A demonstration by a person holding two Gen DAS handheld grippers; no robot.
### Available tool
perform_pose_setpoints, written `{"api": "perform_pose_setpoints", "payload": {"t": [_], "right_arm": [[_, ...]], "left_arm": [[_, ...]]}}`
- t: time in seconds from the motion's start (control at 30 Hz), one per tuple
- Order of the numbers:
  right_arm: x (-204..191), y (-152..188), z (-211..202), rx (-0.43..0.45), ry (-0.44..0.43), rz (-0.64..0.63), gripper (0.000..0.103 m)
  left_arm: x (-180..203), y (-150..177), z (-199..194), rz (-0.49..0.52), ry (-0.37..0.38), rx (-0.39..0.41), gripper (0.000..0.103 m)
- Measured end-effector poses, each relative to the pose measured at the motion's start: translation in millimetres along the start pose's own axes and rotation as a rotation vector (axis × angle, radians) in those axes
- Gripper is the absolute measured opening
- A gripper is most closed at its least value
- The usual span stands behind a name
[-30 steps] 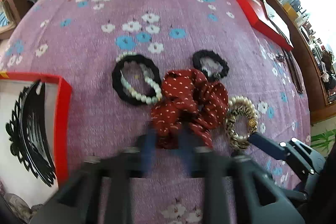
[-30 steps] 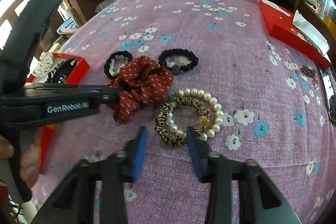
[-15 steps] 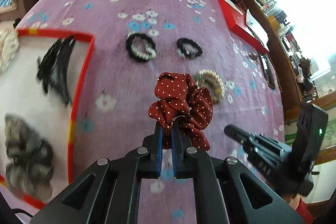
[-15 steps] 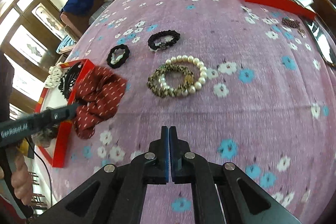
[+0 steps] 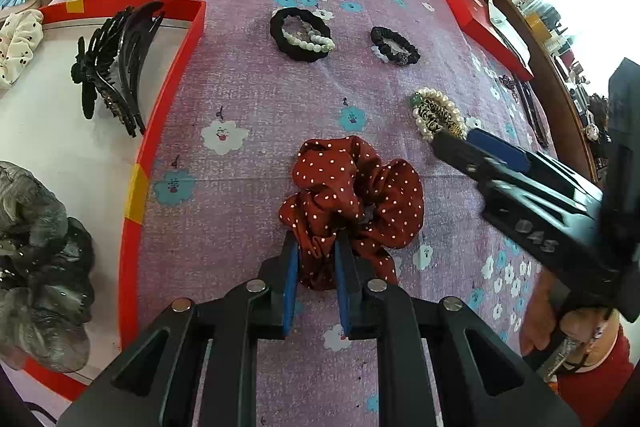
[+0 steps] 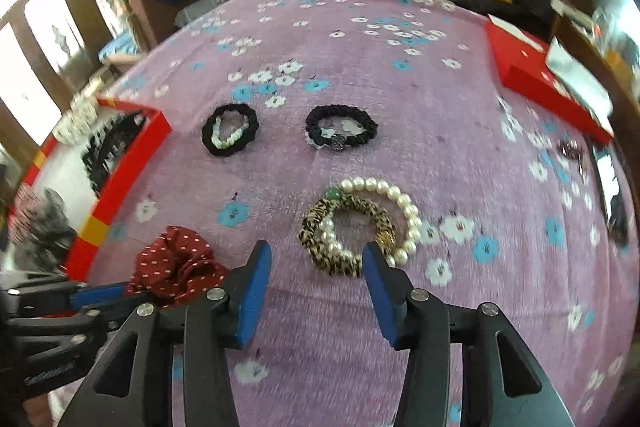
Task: Organize jewelry
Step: 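Grasp the red polka-dot scrunchie with the left tool while the right tool grasps the leopard-print bracelet, then carry the scrunchie and bracelet into the tray and open both tools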
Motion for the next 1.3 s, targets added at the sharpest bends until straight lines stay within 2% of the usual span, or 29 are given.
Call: {"api": "perform_pose_setpoints", "payload": {"t": [0.07, 0.13, 0.17, 0.23, 0.53, 0.77, 0.9, 1.1, 1.3], "right_arm": [[-1.1, 1.3, 6.2, -0.008, 0.03, -0.039, 0.035], [-0.1, 4.6, 12.7, -0.03, 0.052, -0.061, 0.01], [1.5, 7.5, 14.8, -0.042, 0.05, -0.056, 0.005], [5.0, 9.8, 12.8, -0.044, 0.043, -0.032, 0.005], [26.6, 13.8, -42.8, 0.031, -0.052, 0.213, 0.004], [6.8, 14.9, -69.7, 0.06, -0.131, 0.308, 0.005], [-25.0, 1.4, -73.7, 0.074, -0.191, 0.307, 0.005], [-88.1, -30.3, -70.9, 0.089, -0.294, 0.268, 0.005], [-150.7, -61.0, -61.7, 0.093, -0.364, 0.211, 0.005]], "left_arm": [[1.5, 1.2, 1.7, -0.001, 0.0, -0.005, 0.015], [2.4, 2.6, 2.1, -0.002, -0.002, -0.011, 0.015], [3.0, 3.3, 1.6, -0.002, -0.002, -0.012, 0.013], [6.2, 5.3, -3.3, -0.001, 0.008, -0.009, 0.008], [18.5, 19.7, -59.7, 0.028, 0.092, 0.055, 0.008], [-8.7, 19.6, -104.4, 0.003, 0.108, 0.111, 0.008], [-48.9, 15.1, -126.3, -0.053, 0.081, 0.142, 0.008], [-144.1, 1.4, -155.3, -0.193, -0.042, 0.199, 0.008], [-218.8, -9.4, -171.4, -0.292, -0.11, 0.228, 0.008]]}}
Point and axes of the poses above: each gripper's, at about its wrist camera, not at the fingertips, and z roughly the way its jaws point, x to its right, y to its underside, the point moved 10 cm from there along z, roughly the way its jaws point, and after that the axes turned 3 degrees about -y, right-handed, at the moved point
